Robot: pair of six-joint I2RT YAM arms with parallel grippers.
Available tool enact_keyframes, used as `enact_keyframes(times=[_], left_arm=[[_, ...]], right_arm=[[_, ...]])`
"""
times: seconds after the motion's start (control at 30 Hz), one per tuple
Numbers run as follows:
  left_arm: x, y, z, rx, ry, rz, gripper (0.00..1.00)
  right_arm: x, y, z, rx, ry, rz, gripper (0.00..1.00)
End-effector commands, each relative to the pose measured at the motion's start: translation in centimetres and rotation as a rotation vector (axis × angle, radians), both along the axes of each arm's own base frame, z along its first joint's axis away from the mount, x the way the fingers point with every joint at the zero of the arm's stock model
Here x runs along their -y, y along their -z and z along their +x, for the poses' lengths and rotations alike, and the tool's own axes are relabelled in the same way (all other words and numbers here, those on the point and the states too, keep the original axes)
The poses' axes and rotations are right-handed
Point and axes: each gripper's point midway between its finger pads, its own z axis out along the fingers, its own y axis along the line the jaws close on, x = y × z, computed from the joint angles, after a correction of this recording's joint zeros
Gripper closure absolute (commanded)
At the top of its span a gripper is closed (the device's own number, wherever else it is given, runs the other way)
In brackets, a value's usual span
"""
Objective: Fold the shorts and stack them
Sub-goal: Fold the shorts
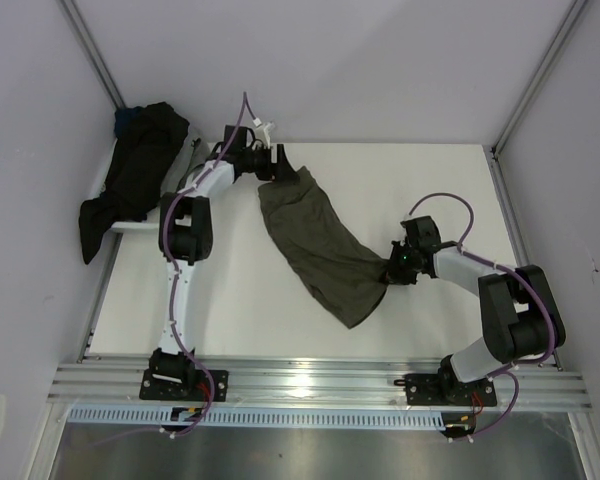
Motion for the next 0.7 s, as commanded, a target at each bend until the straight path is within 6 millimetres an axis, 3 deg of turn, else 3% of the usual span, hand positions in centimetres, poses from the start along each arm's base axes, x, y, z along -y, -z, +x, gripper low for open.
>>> enact_keyframes(times=[0.0, 0.1, 0.13, 0.47, 0.67], left_arm=[[0.9, -6.0, -0.3, 0.135, 0.060, -0.052, 0.20], [1.9, -5.7, -0.7, 0.150, 0.104, -0.027, 0.19], [1.9, -4.7, -1.1, 0.114, 0.101, 0.007, 0.19], [2.9, -3.3, -0.1, 0.139, 0.078, 0.101, 0.20], [3.6, -2.7, 0.6, 0.165, 0.060, 0.120, 0.14]], right_arm=[[0.0, 0.9, -1.1, -0.041, -0.023, -0.021, 1.00], [0.0, 0.9, -1.0, -0.040, -0.028, -0.022, 1.00], [-0.1, 0.8, -1.0, -0.039, -0.028, -0.019, 1.00], [-0.4, 0.7, -1.0, -0.035, -0.043, -0.018, 1.00], [-0.6, 0.6, -0.9, -0.034, -0.050, -0.010, 1.00]])
